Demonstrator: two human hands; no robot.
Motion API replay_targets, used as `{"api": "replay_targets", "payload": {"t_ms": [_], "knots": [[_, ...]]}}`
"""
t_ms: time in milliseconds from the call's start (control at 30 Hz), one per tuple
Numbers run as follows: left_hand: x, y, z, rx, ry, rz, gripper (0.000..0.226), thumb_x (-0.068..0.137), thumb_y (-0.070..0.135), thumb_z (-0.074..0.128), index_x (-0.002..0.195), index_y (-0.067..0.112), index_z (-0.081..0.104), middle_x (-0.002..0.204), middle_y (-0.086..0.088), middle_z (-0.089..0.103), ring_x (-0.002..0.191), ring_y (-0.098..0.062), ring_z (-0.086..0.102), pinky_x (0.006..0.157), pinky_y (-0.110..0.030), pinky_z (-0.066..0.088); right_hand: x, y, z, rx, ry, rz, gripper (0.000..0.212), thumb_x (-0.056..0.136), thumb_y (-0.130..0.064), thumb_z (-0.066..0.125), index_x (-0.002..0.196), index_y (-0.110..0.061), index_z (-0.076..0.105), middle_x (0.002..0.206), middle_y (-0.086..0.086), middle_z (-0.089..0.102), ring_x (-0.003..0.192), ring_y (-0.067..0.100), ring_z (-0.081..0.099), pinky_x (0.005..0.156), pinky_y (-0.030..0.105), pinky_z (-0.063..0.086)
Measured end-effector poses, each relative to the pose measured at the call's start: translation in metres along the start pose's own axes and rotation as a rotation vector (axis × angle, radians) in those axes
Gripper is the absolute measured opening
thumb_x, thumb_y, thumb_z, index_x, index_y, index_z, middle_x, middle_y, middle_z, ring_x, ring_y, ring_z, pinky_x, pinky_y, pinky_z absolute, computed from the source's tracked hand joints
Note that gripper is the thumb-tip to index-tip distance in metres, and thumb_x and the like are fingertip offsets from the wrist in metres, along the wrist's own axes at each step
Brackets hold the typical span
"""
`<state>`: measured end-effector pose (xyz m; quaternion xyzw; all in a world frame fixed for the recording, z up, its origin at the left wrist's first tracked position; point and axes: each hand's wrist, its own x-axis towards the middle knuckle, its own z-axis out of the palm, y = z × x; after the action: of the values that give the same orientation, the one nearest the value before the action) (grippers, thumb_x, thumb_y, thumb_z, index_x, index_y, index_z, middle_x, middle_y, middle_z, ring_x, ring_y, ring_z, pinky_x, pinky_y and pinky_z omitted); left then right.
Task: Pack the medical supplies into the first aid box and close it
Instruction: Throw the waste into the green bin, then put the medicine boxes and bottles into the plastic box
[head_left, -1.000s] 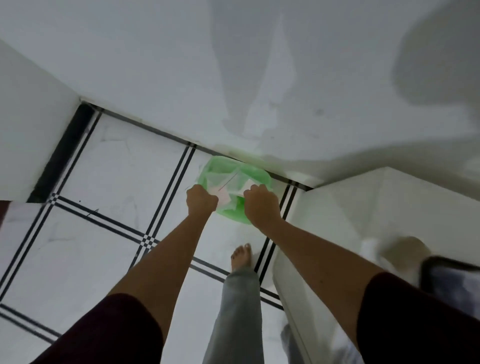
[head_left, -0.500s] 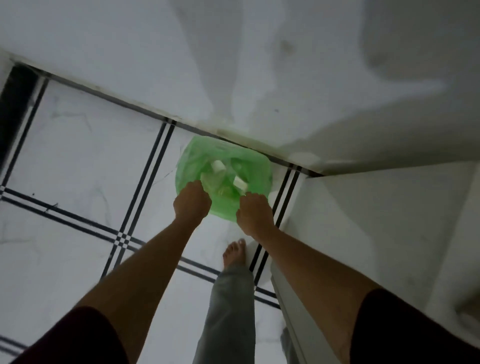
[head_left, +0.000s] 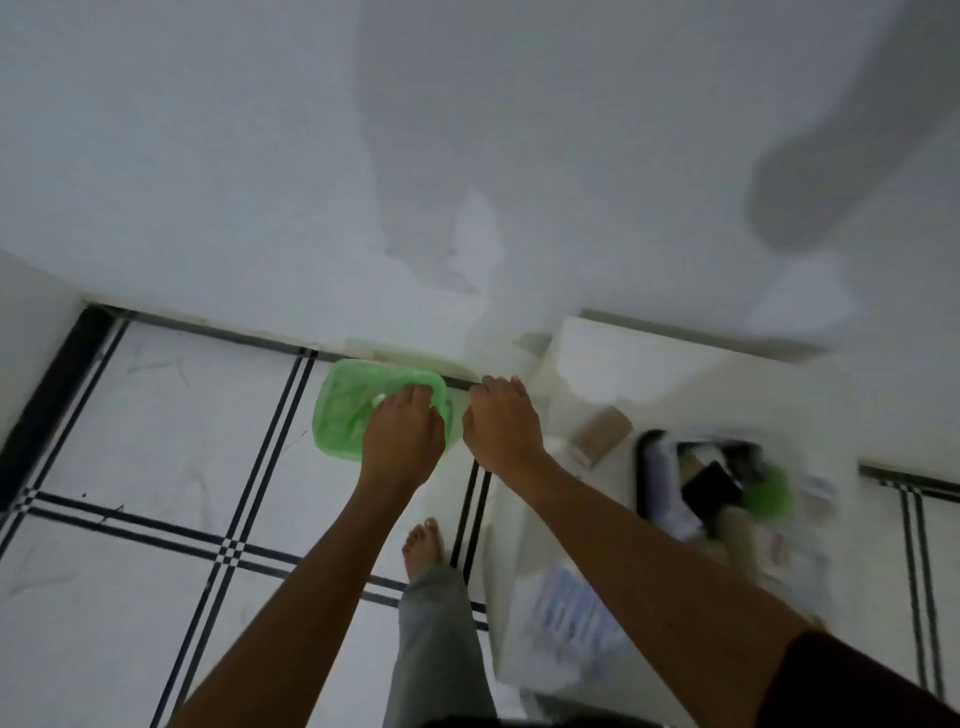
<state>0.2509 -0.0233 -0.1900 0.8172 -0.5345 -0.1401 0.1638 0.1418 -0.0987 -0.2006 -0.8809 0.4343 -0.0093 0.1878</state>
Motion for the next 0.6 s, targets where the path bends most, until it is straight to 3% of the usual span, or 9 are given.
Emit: {"api": "replay_targets", "payload": {"t_ms": [267,367,433,600], "knots": [[-0.106,0.136,-0.033,-0.006,0.051,0.189,0.016,0.082,0.007,0.056,0.094,-0.001,0.062,0.087,-0.018,0.066,0.073,-0.036,0.063,0.056,-0.038,0.048,-0.148,0.053,-0.096,0.022,0.166,-0.125,0.022,0.083,-0.013,0.053,0.098,-0.001,0.064,0.104,0.019,0.067,0.102,0.035,0.060,0.103,0.048,0.040],[-0.147,0.172,-0.029,-0.033,-0.035,0.138,0.023,0.087,0.013,0.052,0.104,0.002,0.060,0.102,-0.015,0.066,0.087,-0.034,0.062,0.066,-0.041,0.051,-0.200,0.081,-0.123,0.021,0.205,-0.085,0.028,0.085,-0.019,0.046,0.097,-0.002,0.065,0.102,0.017,0.067,0.101,0.033,0.061,0.103,0.047,0.042],[-0.165,0.187,-0.024,-0.048,-0.092,0.095,0.027,0.089,0.017,0.049,0.112,0.005,0.058,0.112,-0.012,0.063,0.098,-0.031,0.060,0.073,-0.040,0.050,-0.224,0.094,-0.135,0.041,0.232,-0.037,0.018,0.083,-0.012,0.054,0.094,-0.001,0.064,0.100,0.018,0.067,0.099,0.034,0.061,0.102,0.047,0.043],[-0.188,0.203,-0.005,-0.043,-0.231,0.036,0.031,0.091,0.024,0.048,0.119,0.010,0.053,0.118,-0.010,0.059,0.107,-0.028,0.055,0.079,-0.037,0.046,-0.265,0.110,-0.144,0.145,0.246,0.067,0.016,0.085,-0.009,0.055,0.097,-0.001,0.063,0.101,0.019,0.067,0.097,0.033,0.059,0.096,0.047,0.047]]}}
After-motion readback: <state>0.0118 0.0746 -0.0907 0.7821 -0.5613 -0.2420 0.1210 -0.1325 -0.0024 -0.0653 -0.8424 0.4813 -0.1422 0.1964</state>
